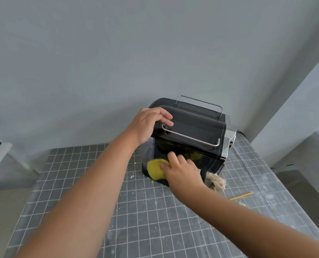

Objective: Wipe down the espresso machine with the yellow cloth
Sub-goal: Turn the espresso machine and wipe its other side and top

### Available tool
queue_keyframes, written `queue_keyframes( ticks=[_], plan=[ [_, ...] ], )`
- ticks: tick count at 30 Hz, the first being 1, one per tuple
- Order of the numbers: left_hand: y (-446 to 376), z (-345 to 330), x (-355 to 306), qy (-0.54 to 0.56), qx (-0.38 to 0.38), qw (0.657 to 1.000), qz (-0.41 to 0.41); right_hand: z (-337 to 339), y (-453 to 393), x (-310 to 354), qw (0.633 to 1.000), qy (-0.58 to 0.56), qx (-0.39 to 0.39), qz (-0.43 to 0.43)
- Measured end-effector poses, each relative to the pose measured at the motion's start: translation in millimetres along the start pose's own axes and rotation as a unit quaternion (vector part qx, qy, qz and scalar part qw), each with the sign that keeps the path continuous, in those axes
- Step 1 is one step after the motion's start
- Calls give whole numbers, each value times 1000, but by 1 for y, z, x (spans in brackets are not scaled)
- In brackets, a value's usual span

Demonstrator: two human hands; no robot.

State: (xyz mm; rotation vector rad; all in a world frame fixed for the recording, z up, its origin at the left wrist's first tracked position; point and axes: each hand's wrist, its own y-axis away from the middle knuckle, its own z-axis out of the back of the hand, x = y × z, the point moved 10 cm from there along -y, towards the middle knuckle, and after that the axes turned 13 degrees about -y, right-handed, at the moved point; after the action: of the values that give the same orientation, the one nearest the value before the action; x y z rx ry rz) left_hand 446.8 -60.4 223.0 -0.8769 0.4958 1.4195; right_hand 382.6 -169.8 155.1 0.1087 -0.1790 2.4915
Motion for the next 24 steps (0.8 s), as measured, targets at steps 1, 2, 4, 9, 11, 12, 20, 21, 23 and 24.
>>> queue_keyframes(
  ticks=[1,2,4,9,11,12,20,21,23,24],
  plan=[
    [1,0,0,-6,1,1000,-1,-2,15,-4,1000,-15,7,-6],
    [2,0,0,-12,0,1000,-1,4,28,-10,999,-40,-14,-12],
    [2,0,-2,8,-3,1000,3,30,42,-22,991,-108,-73,-24],
    [9,4,3,-13,-65,997,25,153,36,-83,942,-182,-265,-90],
    [18,2,-6,-89,-103,991,1,174,19,-128,927,-205,-274,-155],
    [23,-1,-13,-136,-120,983,-21,178,7,-149,921,-222,-265,-181],
    [50,-21,-24,-244,-177,950,-79,103,-47,-109,985,-154,75,-22],
    [52,-22,-27,-249,-187,947,-83,99,-49,-106,985,-150,82,-14],
    [56,-23,-31,-248,-216,941,-84,97,-61,-103,983,-164,77,-2],
    [59,-24,-32,-242,-234,938,-80,96,-69,-99,982,-176,71,5]
  ],
)
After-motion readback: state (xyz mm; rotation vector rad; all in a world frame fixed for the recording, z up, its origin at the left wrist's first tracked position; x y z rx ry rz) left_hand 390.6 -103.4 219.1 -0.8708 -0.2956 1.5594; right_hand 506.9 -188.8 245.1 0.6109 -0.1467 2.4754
